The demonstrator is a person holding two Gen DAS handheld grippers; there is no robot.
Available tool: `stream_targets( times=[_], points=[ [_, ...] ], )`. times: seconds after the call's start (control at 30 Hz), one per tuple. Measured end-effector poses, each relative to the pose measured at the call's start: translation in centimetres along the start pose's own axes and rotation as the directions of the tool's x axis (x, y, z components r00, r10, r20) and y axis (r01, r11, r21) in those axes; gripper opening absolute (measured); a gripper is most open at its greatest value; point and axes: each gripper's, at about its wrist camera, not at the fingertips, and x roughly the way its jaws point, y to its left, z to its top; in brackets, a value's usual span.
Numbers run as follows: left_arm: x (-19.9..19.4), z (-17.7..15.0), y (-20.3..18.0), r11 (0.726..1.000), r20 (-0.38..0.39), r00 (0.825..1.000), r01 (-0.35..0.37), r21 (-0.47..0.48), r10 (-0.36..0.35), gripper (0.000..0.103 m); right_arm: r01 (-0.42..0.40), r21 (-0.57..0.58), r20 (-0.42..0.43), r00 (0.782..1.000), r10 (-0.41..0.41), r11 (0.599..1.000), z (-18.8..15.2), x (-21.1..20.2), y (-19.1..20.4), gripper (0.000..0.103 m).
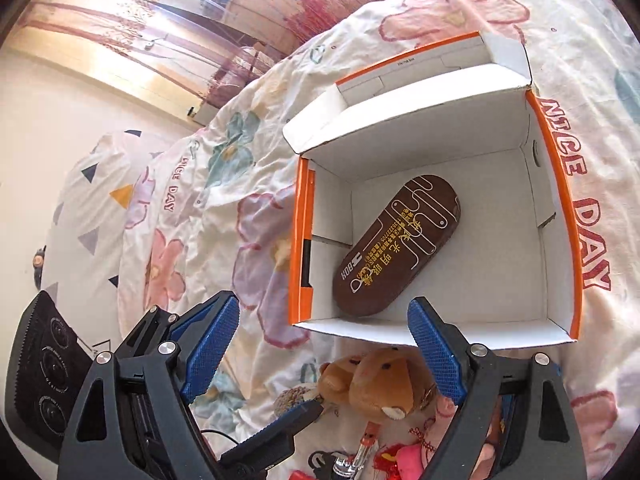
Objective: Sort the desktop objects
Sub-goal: 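Open the right tool to release the glasses case and withdraw, then lower the right tool onto the red-blue toy car and close it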
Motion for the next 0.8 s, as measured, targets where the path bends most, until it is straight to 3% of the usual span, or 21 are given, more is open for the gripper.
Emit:
stream_targets(
  times=[0.07, 0.1, 0.13, 0.33, 0.5, 0.67, 0.8],
  points=[
    [4.5, 4.4, 3.1, 1.000, 0.023, 1.000, 0.012, 0.001, -0.012, 0.099, 0.008, -0.028, 0.039, 0.999, -0.007, 1.000, -1.3, -1.7, 1.5, 0.087],
    [4.4, 4.5, 3.2, 1.000, 0.033, 0.999, 0.015, 0.002, -0.015, 0.101, 0.012, -0.040, 0.056, 0.998, -0.010, 0.999, -1.9, -2.6, 2.0, 0.087],
    [7.5, 5.6, 4.9, 1.000, 0.039, 0.999, 0.019, 0.004, -0.020, 0.102, 0.020, -0.051, 0.066, 0.998, -0.016, 0.998, -2.5, -3.4, 2.3, 0.087],
    [7.7, 3.0, 4.5, 0.999, 0.049, 0.998, 0.051, -0.009, -0.050, 0.102, 0.070, -0.086, 0.092, 0.994, -0.062, 0.994, -6.1, -6.8, 2.3, 0.087],
    [8.3, 0.8, 1.5, 0.998, 0.034, 0.998, 0.052, 0.018, -0.052, 0.102, 0.121, -0.094, 0.081, 0.990, -0.113, 0.988, -9.4, -8.4, 0.6, 0.087],
    [13.2, 1.2, -1.5, 0.995, 0.007, 0.997, 0.075, 0.061, -0.075, 0.102, 0.174, -0.094, 0.053, 0.984, -0.170, 0.980, -12.1, -9.2, -1.5, 0.087],
    [18.6, 3.8, -1.1, 0.992, -0.008, 0.995, 0.102, 0.077, -0.102, 0.102, 0.203, -0.069, 0.007, 0.979, -0.203, 0.977, -13.4, -9.2, -3.8, 0.087]
  ],
)
